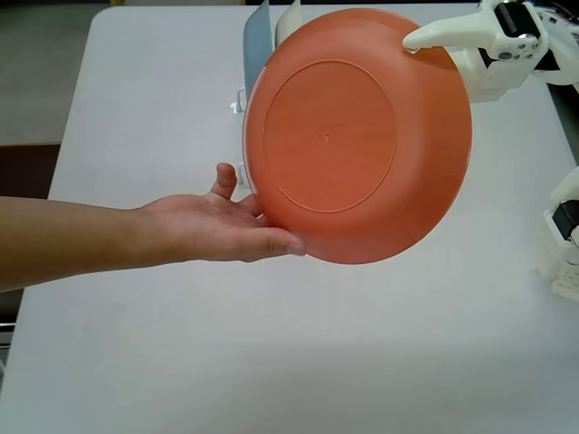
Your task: Could you take three plates?
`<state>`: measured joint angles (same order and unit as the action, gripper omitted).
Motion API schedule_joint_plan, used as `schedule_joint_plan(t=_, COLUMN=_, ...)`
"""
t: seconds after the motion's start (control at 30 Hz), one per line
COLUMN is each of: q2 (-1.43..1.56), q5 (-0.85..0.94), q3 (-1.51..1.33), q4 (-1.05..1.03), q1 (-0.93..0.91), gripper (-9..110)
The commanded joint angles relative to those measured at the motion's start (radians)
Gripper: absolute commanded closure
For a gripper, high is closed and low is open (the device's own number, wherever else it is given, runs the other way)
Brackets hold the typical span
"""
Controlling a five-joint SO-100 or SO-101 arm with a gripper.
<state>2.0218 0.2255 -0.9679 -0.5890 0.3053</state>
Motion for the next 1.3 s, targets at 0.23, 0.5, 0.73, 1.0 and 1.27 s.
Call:
schedule_joint_plan(t=0.23, q2=-0.005, q5=0.054, q3=0.014, q4=0.003, q1=-0.028, gripper=83)
schedule_joint_plan(t=0.5, q2=-0.002, q5=0.097, q3=0.014, q4=-0.063, q1=-0.051, gripper=58)
schedule_joint_plan(t=0.73, q2=0.029, q5=0.08, q3=0.014, q4=-0.314, q1=-0.158, gripper=58)
schedule_joint_plan(t=1.0, q2=0.041, q5=0.109, q3=-0.129, q4=-0.491, q1=-0.482, gripper=59)
schedule_joint_plan(t=1.27, q2=0.02, q5=0.202, q3=-0.219, q4=-0.471, q1=-0.673, gripper=50)
